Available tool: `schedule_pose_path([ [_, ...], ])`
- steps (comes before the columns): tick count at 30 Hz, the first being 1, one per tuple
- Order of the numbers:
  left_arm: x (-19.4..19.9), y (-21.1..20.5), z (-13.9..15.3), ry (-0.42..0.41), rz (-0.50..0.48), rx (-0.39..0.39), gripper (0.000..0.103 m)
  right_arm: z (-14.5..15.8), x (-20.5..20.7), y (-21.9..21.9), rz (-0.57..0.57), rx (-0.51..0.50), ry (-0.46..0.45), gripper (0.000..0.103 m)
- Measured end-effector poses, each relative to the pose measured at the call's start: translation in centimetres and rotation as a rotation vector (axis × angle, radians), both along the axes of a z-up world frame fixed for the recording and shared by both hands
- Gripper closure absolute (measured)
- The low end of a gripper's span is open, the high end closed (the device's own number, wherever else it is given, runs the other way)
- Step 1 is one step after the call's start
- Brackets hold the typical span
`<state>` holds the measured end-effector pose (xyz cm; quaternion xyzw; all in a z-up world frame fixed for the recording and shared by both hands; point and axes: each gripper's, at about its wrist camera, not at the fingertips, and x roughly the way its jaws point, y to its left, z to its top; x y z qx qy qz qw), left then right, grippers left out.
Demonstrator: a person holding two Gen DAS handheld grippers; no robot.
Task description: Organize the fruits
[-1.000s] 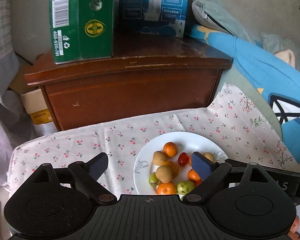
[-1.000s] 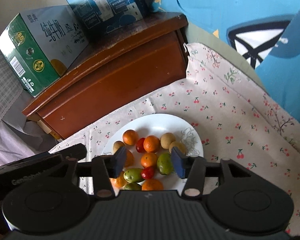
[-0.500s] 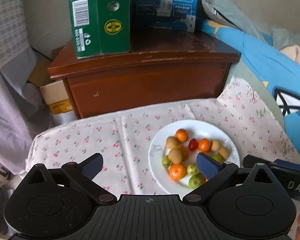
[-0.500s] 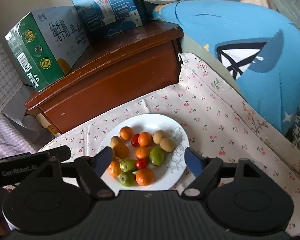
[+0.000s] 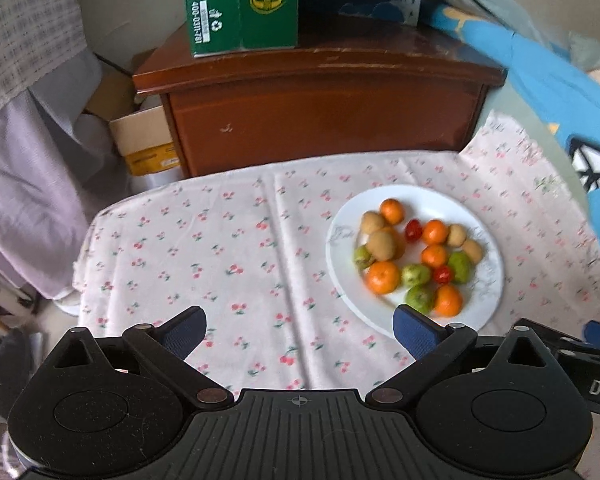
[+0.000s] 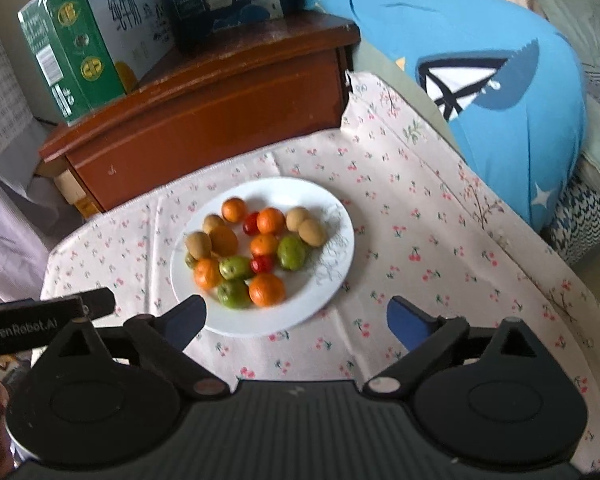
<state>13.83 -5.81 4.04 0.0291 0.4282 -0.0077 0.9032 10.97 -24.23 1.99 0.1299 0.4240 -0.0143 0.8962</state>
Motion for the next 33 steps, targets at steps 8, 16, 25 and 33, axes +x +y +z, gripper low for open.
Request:
schedule_pose_path([
  [8,0.1,-1.0,-0.8,-0.007,-0.012,0.085,0.002,-1.3,0.4,0.5,-0.004,-0.039,0.074,0.006],
  [16,0.5,-1.5,-1.5,0.018,-0.027,0.058,0.002,-1.7,0.8,-0.1,-0.048,-0.037,0.097,0.006],
  [25,1.1,-1.5,-2.0,0.048,-0.021,0.016,0.002,-1.9,0.9,0.0,-0.054,-0.047,0.104,0.006],
  [33,1.3,-1.4,-2.5,0.063,-0.008,0.003,0.002,-2.1,1.0,0.2,-0.044,-0.054,0.104,0.005],
])
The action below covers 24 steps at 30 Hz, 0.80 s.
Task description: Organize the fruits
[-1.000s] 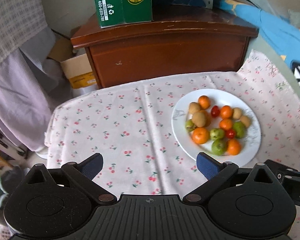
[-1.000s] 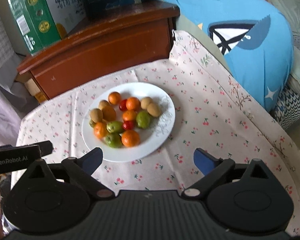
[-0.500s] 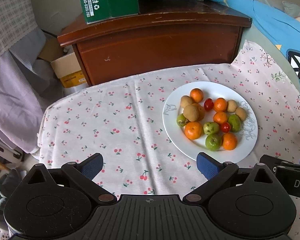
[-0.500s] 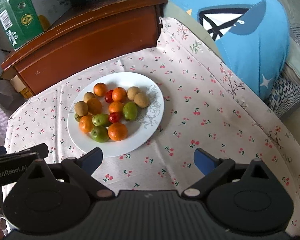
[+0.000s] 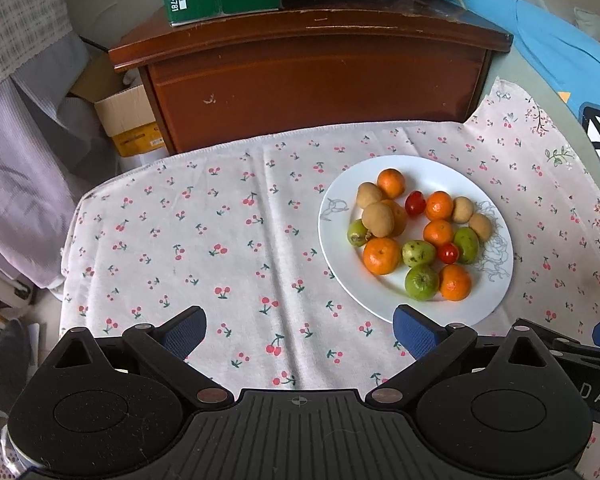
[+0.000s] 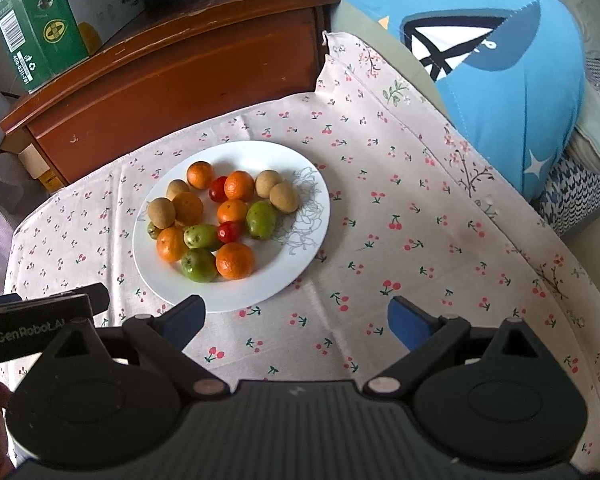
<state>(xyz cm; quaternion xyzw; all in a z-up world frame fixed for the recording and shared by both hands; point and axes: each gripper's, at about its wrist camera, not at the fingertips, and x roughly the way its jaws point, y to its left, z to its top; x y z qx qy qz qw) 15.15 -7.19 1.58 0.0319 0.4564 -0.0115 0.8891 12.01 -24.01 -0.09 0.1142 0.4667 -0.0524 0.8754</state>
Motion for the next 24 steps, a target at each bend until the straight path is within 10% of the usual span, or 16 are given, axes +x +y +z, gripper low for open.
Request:
schedule_pose_path([
  [24,0.46,-0.54,-0.86,0.006,0.028,0.047,0.002,-0.58,0.85,0.08,-0.003,-0.021,-0.006,0.005],
])
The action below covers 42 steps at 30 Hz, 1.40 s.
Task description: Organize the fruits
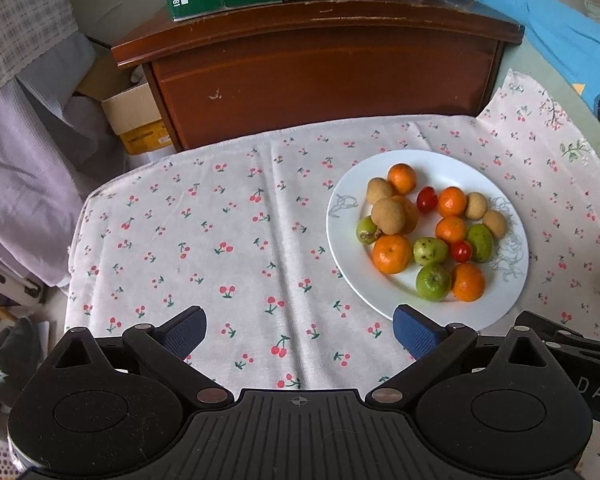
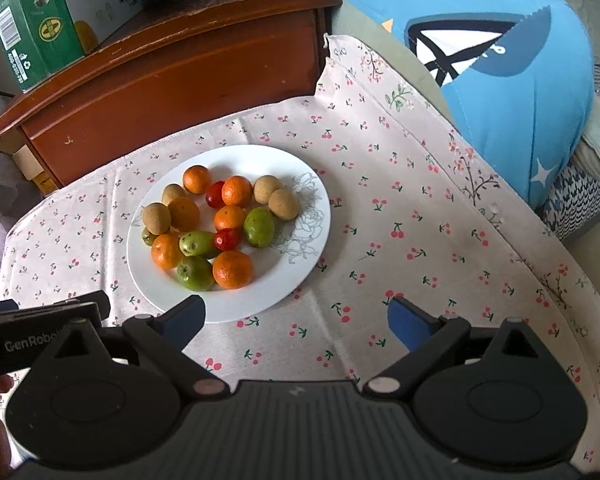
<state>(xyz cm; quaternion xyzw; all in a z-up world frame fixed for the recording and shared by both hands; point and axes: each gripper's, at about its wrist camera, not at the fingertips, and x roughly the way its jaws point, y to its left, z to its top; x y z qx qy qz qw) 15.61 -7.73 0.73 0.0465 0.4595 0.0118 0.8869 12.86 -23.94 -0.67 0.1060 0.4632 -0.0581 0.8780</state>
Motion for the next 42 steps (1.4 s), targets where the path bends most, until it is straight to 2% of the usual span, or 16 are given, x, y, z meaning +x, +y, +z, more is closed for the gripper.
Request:
schedule_pose_path([
  [17,0.4,0.1,-1.1,0.022,0.011,0.044,0.002,-0.9,0.6,-0.2,-0.051,-0.033,0.014,0.005],
  [27,0.1,-0.6,-1.3,0.020,-0.014,0.063,0.002,-0.7,0.5,0.2,-0.032,-0.055,-0.006,0.005],
  [42,-0.1,0.1,-1.0,0.024,0.012,0.029,0.003,-0.6,0.5,0.2,-0.014,-0.044,-0.026,0.005],
])
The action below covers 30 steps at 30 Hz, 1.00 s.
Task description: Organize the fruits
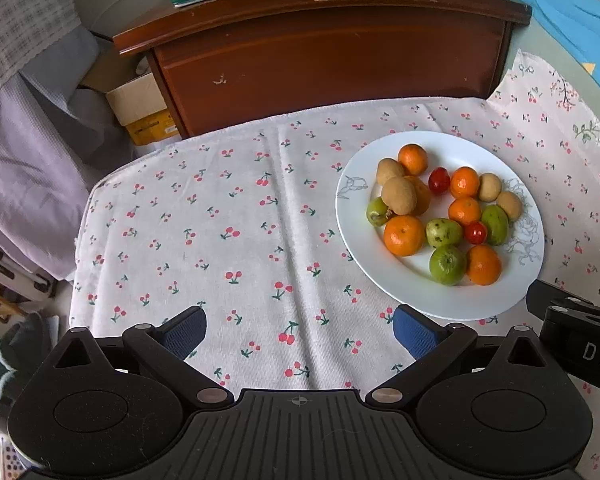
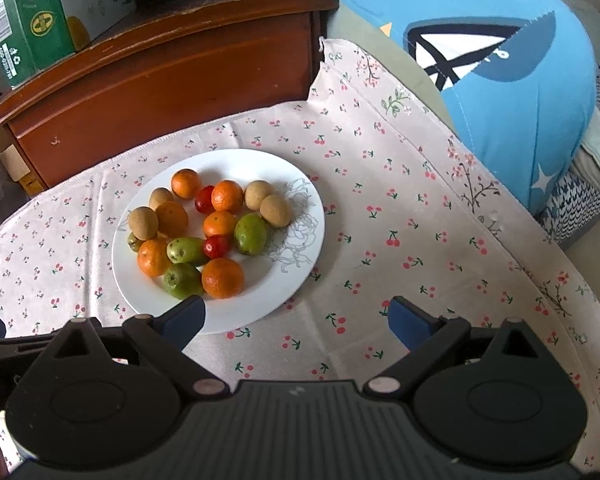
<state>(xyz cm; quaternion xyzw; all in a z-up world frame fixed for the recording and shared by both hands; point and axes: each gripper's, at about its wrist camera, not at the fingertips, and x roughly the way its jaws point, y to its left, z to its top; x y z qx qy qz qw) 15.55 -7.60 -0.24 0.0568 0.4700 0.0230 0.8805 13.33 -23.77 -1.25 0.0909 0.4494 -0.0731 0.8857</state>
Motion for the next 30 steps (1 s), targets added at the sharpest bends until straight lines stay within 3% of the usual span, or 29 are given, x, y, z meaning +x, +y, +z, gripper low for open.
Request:
schedule_pose_path([
  [11,-1.3,0.7,1.1,-0.022,0.006,-0.013,0.003,0.8,-0.9,0.2,0.031,0.023,-0.052,0.005],
  [19,-4.1,2.8,1.5,-0.023,0.025,-0.069,0.003,0.8,-2.7,0.4,0.073,0.080,-0.103,0.005],
  [30,-7.8,6.7,2.5,-0.045,0.075,-0.114,0.002,-2.8,-7.1,2.0,0.070,0.117,-0.095,0.003],
])
